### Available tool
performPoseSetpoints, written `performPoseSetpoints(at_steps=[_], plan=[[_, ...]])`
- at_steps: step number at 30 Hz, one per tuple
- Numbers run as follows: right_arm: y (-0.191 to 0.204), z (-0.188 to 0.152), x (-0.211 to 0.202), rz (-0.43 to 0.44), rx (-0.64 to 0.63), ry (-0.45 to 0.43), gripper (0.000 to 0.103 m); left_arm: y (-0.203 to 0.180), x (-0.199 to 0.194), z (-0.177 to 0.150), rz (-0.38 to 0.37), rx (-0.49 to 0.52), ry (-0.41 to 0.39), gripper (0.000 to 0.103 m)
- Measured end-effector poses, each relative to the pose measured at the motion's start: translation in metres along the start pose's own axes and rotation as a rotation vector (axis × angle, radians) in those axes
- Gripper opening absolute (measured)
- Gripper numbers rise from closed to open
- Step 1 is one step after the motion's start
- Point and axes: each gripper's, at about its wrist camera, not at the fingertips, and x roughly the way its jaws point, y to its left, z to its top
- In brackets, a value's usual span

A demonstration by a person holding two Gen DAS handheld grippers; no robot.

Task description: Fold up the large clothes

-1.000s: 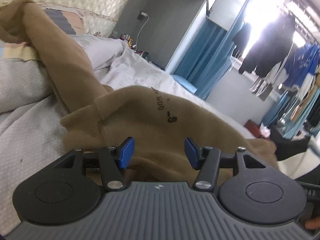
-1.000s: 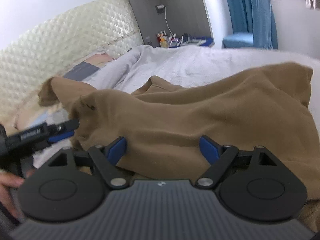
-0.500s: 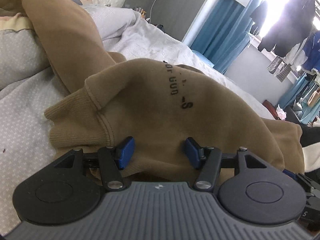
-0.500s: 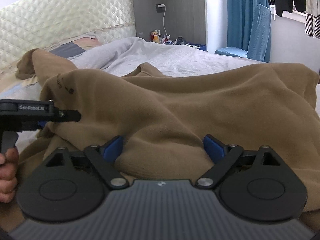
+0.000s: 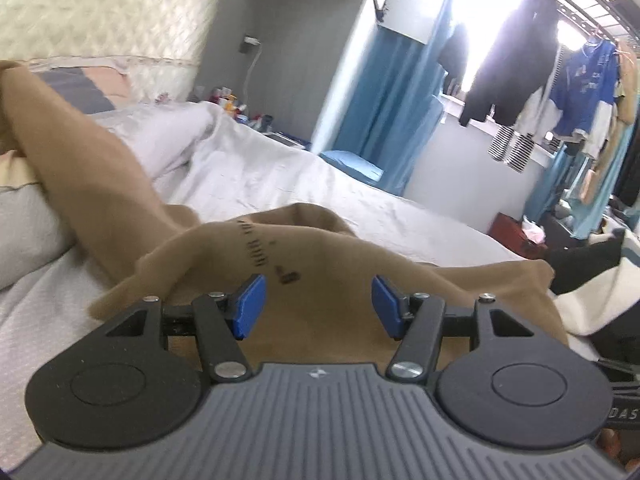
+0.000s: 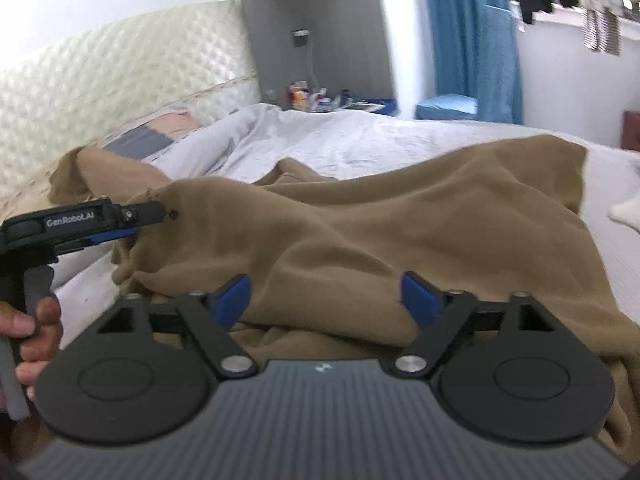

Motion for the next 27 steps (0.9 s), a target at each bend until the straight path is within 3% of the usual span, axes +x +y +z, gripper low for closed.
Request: performPoseSetpoints(at_steps=[1, 2, 7, 13, 17, 21, 27], plan=[[-0.002, 0.0, 0.0, -0.016, 0.019, 0.001, 0.065, -0.004, 0.002, 0.001, 0.003, 0.019, 0.001, 0.065], [-0.003, 0.0, 0.0, -0.028, 0.035, -0.003, 0.063, -0.009, 0.007, 0.002, 0.014, 0.047, -0.002, 0.065], [0.001, 0.0, 0.008, -0.054, -0.012, -0.035, 0.063, -0.016, 0.04, 0.009, 0.033, 0.097, 0.028, 0.065], [-0.012, -0.004, 0.035, -0.024, 0.02, 0.019, 0.063, -0.011, 0.09, 0.001, 0.064, 0.104, 0.139, 0.065], [-0.018, -0.003, 0.053, -0.001, 0.029, 0.041, 0.063, 0.008, 0.116, -0.004, 0.056, -0.007, 0.219, 0.068], [-0.018, -0.005, 0.058, 0.007, 0.02, 0.036, 0.064, 0.012, 0.117, 0.001, 0.045, -0.02, 0.223, 0.068], [-0.025, -0.003, 0.05, 0.034, 0.062, 0.032, 0.064, 0.043, 0.075, 0.033, 0.07, -0.12, 0.161, 0.068]])
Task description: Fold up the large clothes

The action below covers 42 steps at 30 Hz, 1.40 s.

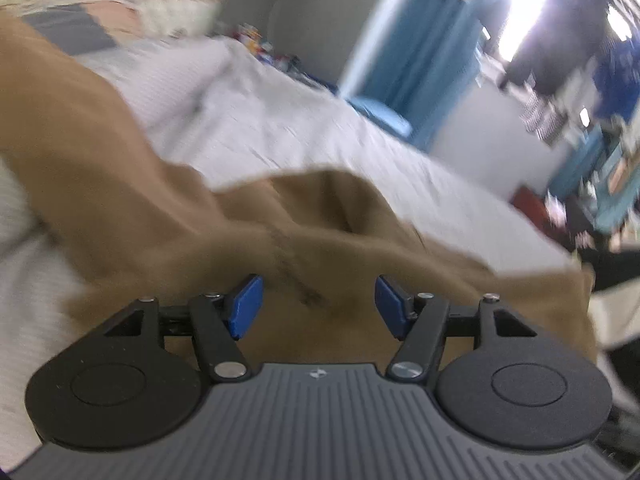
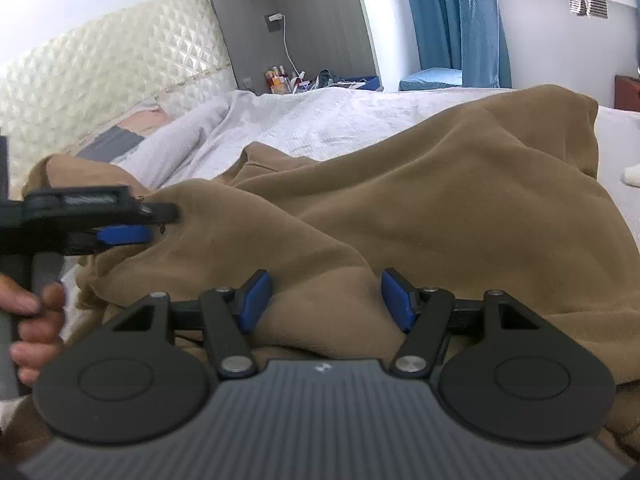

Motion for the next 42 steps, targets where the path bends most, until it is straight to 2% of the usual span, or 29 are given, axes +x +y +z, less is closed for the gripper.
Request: performPoseSetpoints(at_steps=[2, 6, 10, 12, 14, 16, 24, 26, 27, 29, 31, 33, 35, 38, 42], plan=[[0.0, 0.0, -0.003, 0.002, 0.011, -0.002, 0.064, 0.022, -0.019, 0.014, 0.009, -0.054, -0.033, 0.068], [0.005, 0.001, -0.002, -0.018, 0.016, 0.0, 0.064, 0.076, -0.043, 0.051, 0.156, -0.102, -0.114, 0.069], [0.008, 0.001, -0.001, -0.033, 0.012, -0.004, 0.065, 0.142, -0.048, 0.084, 0.215, -0.228, -0.172, 0.071], [0.009, 0.002, 0.001, -0.042, 0.013, -0.004, 0.065, 0.168, -0.047, 0.099, 0.188, -0.229, -0.208, 0.071], [0.012, 0.003, 0.006, -0.051, 0.002, -0.004, 0.066, 0.184, -0.042, 0.113, 0.204, -0.233, -0.218, 0.073], [0.013, 0.005, 0.01, -0.05, -0.001, -0.006, 0.066, 0.203, -0.03, 0.124, 0.211, -0.299, -0.22, 0.074], [0.013, 0.009, 0.017, -0.05, 0.002, -0.003, 0.067, 0.273, 0.001, 0.164, 0.376, -0.563, -0.315, 0.074], [0.013, 0.009, 0.018, -0.049, -0.001, -0.003, 0.067, 0.284, 0.008, 0.172, 0.433, -0.591, -0.322, 0.069], [0.014, 0.01, 0.018, -0.047, -0.002, -0.001, 0.067, 0.285, 0.012, 0.177, 0.469, -0.586, -0.307, 0.065], [0.013, 0.011, 0.019, -0.041, 0.0, 0.003, 0.067, 0.278, 0.02, 0.187, 0.565, -0.519, -0.259, 0.04], [0.011, 0.011, 0.018, -0.033, 0.0, 0.004, 0.067, 0.266, 0.026, 0.195, 0.628, -0.426, -0.224, 0.023], [0.009, 0.011, 0.018, -0.025, 0.003, 0.006, 0.067, 0.25, 0.022, 0.2, 0.648, -0.342, -0.232, 0.019], [0.007, 0.012, 0.016, -0.019, 0.012, 0.003, 0.067, 0.235, 0.005, 0.206, 0.59, -0.312, -0.286, 0.016], [0.003, 0.01, 0.008, 0.004, 0.029, -0.02, 0.066, 0.202, -0.019, 0.218, 0.574, -0.248, -0.308, 0.015], [-0.003, 0.013, -0.004, 0.013, 0.044, -0.023, 0.067, 0.128, -0.057, 0.231, 0.531, -0.13, -0.361, 0.015]])
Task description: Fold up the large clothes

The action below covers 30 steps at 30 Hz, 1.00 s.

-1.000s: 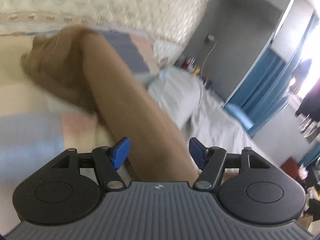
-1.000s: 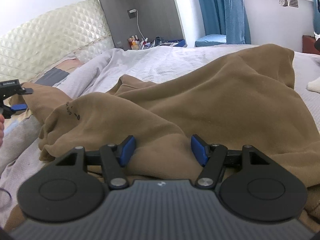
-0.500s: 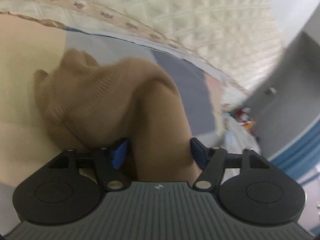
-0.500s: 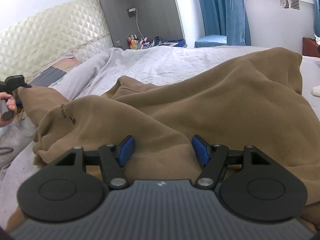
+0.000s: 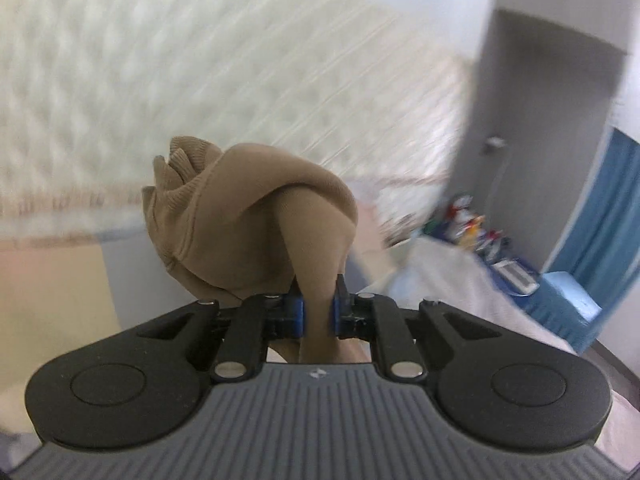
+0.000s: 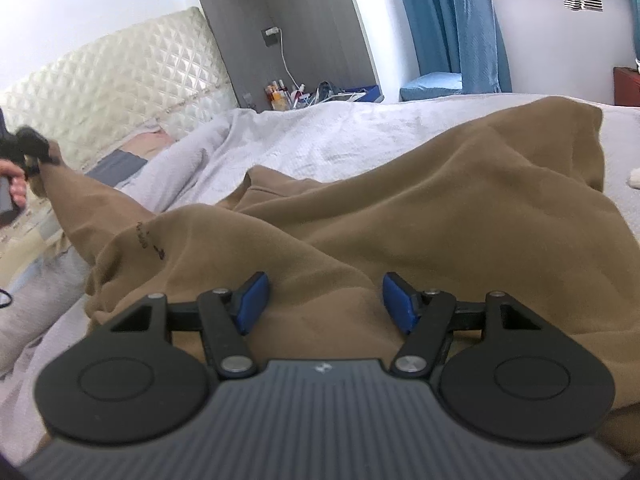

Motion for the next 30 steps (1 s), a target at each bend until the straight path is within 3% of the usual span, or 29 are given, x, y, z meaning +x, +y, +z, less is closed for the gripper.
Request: performPoseSetpoints(at_steps=[3, 7, 11, 15, 17, 21, 26, 30], plan=[[-0.001, 0.004, -0.011, -0.006, 0.023, 0.012, 0.065, -0.045, -0.056, 0.005, -0.073, 0.097, -0.058, 0.014], [-0.003, 0.009, -0.037, -0.008, 0.008, -0.035, 0.065, -0.103, -0.127, 0.002, -0.151, 0.217, -0.115, 0.014], [-0.01, 0.013, -0.069, -0.026, -0.003, -0.088, 0.065, -0.154, -0.203, -0.025, -0.208, 0.317, -0.168, 0.013], [-0.032, 0.023, -0.096, -0.017, 0.092, -0.119, 0.065, -0.195, -0.266, -0.064, -0.272, 0.343, -0.181, 0.013], [-0.046, 0.026, -0.109, 0.01, 0.152, -0.134, 0.065, -0.216, -0.294, -0.09, -0.308, 0.371, -0.191, 0.013], [-0.072, 0.023, -0.135, -0.016, 0.183, -0.178, 0.065, -0.254, -0.34, -0.153, -0.375, 0.448, -0.207, 0.013], [-0.109, 0.028, -0.16, -0.008, 0.303, -0.206, 0.065, -0.303, -0.381, -0.256, -0.424, 0.609, -0.211, 0.014], [-0.141, 0.029, -0.18, -0.033, 0.366, -0.286, 0.065, -0.321, -0.381, -0.331, -0.471, 0.691, -0.121, 0.014]])
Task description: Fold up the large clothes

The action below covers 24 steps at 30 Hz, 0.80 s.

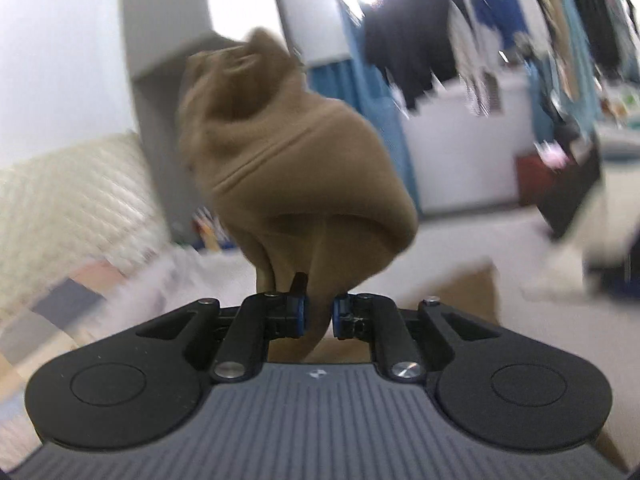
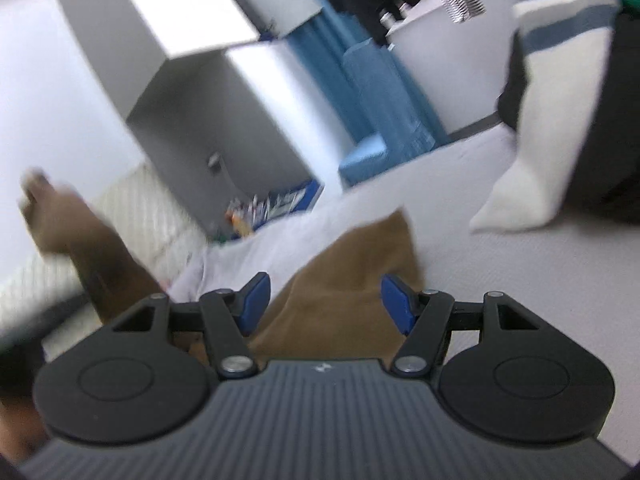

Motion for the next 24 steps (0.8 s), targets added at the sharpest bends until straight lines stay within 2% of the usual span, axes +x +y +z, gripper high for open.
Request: performPoseSetpoints(at_steps=[3, 4, 8, 15, 19, 24], plan=[[-0.023, 0.007, -0.002, -0.018, 0.056, -0.02, 0.065, -0.035, 0.016, -0.04, -0.033, 0.058, 0.067, 0.014], [-0.029, 0.009, -0.003, -0.022, 0.074, -0.023, 0.065, -0.031, 0.032, -0.059, -0.038, 0.059, 0.084, 0.015], [-0.041, 0.009, -0.003, -0.001, 0.11, -0.029, 0.065, -0.05, 0.039, -0.093, -0.03, 0.064, 0.112, 0.015], [-0.04, 0.008, -0.002, 0.024, 0.085, -0.053, 0.065, -0.035, 0.03, -0.097, -0.072, 0.064, 0.111, 0.015], [-0.033, 0.008, -0.001, 0.044, 0.054, -0.063, 0.065, -0.007, 0.021, -0.084, -0.122, 0.033, 0.148, 0.02], [-0.012, 0.004, 0.0, 0.061, -0.034, -0.062, 0.065, 0.024, 0.002, -0.087, -0.183, -0.026, 0.158, 0.023]])
